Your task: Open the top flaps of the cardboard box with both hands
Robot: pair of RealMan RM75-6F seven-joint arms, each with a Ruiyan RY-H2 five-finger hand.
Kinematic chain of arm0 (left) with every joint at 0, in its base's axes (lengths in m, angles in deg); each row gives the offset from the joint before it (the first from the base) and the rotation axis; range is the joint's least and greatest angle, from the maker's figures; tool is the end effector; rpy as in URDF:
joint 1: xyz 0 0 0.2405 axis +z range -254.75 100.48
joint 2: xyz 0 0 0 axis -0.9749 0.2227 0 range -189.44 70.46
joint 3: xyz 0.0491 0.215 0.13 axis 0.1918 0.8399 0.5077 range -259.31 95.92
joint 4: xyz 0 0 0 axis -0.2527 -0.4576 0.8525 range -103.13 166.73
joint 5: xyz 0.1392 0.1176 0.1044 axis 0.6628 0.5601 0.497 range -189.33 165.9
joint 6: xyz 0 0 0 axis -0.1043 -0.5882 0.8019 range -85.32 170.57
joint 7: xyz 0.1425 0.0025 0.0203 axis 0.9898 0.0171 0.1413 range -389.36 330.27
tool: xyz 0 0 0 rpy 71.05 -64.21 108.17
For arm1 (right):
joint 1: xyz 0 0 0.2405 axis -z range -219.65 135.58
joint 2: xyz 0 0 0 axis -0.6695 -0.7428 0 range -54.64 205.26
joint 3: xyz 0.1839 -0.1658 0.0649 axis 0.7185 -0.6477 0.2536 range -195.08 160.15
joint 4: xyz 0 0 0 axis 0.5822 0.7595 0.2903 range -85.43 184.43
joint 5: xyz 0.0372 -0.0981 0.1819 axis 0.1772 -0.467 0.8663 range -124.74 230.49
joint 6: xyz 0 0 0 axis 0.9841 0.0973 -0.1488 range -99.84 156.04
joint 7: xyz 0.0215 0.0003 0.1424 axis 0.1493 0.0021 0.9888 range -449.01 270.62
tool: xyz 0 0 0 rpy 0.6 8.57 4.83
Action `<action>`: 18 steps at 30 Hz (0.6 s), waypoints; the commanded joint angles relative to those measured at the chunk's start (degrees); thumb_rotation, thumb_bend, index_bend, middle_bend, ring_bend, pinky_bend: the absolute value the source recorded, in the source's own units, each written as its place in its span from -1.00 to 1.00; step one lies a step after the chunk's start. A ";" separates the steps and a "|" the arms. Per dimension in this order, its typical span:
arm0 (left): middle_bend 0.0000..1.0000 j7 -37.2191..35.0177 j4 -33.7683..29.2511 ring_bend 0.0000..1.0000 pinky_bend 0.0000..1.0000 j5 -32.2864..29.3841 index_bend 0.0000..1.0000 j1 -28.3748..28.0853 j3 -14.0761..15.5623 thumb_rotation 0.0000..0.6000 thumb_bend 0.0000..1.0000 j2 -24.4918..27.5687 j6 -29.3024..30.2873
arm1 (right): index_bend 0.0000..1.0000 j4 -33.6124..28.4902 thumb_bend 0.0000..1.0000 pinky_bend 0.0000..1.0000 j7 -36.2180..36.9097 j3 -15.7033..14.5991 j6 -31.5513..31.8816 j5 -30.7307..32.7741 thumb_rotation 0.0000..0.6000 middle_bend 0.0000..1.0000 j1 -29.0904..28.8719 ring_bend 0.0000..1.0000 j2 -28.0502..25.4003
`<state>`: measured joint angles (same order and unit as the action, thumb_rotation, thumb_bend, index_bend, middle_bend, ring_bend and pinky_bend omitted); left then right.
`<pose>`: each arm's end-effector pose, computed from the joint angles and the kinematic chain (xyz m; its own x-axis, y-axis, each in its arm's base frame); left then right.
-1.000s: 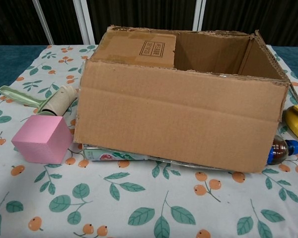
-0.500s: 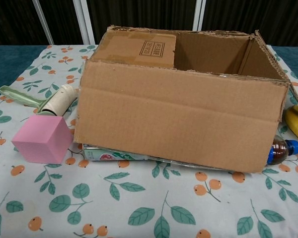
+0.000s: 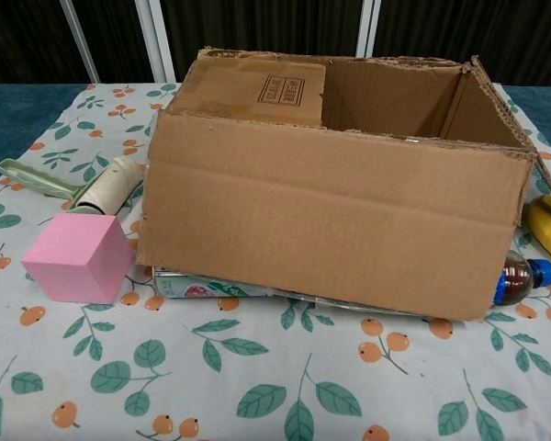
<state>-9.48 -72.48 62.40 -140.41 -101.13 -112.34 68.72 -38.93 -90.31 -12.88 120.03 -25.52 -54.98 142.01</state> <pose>0.0027 0.3688 0.1205 0.8247 -0.0540 0.5630 0.3159 -0.7818 -0.5377 -0.2990 -0.2298 0.1788 0.4059 0.2049 0.8906 -0.9100 0.0009 0.4146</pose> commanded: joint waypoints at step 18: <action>-0.59 12.18 14.63 -0.68 -0.45 -13.30 -0.80 -22.15 10.92 1.00 0.94 -19.78 -5.35 | -0.75 3.63 0.37 -0.55 6.16 3.00 -2.51 -0.30 1.00 -0.76 1.92 -0.82 2.53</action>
<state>2.05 -58.32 50.00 -161.73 -91.01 -131.43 62.83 -35.32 -84.18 -9.91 117.56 -25.81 -53.09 144.53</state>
